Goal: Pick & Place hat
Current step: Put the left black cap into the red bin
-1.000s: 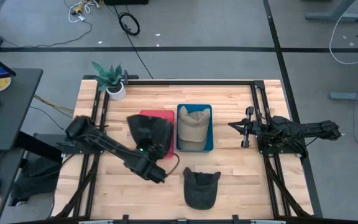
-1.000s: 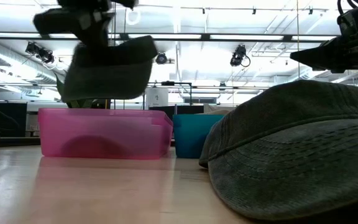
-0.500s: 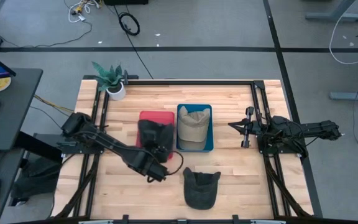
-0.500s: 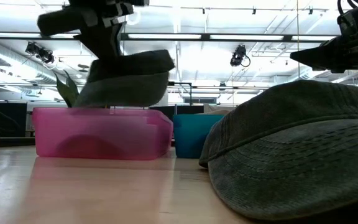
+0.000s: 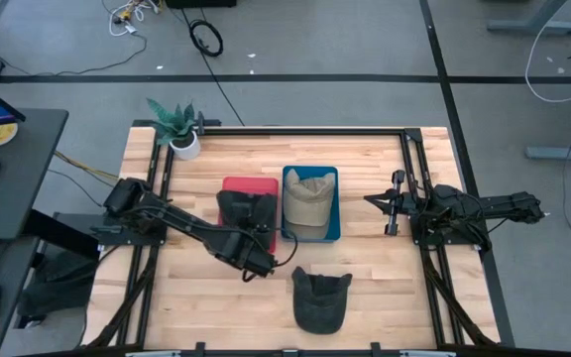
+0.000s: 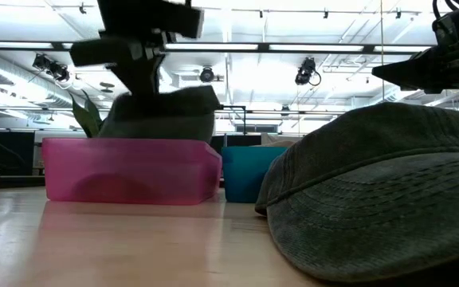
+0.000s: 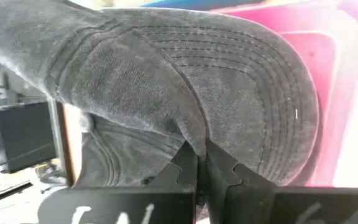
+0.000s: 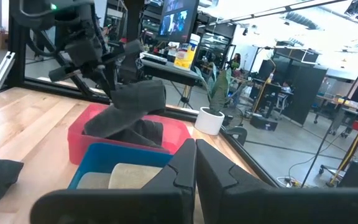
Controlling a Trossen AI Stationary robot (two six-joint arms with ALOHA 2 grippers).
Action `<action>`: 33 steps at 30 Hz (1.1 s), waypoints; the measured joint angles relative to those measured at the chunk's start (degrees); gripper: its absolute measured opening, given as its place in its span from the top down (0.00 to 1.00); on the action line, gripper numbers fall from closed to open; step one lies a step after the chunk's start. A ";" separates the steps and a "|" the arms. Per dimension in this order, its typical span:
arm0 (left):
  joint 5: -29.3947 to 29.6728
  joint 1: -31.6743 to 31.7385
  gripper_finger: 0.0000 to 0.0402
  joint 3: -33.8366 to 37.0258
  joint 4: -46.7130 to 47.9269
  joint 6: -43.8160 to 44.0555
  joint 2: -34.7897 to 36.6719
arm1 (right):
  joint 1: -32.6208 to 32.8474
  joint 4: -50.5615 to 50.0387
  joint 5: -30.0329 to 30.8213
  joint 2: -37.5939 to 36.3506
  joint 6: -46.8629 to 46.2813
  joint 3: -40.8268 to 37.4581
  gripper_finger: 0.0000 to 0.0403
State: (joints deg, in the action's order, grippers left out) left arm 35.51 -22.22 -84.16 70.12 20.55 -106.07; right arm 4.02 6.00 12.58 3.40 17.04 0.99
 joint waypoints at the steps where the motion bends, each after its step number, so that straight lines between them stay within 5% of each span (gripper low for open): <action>1: -0.88 0.26 0.99 0.66 -1.02 -0.78 -0.03 | -0.01 0.00 0.00 0.00 0.00 0.00 0.97; 19: -13.38 11.76 0.98 15.12 -18.60 -11.15 0.55 | 0.01 -0.01 0.00 0.00 0.00 0.00 0.97; 33: -17.66 14.07 0.98 16.09 -22.08 -10.74 0.42 | 0.01 -0.02 0.00 0.00 0.00 0.00 0.97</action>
State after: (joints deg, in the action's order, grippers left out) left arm 17.86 -8.15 -68.07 48.04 9.80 -105.65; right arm 4.03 5.98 12.58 3.40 17.04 0.99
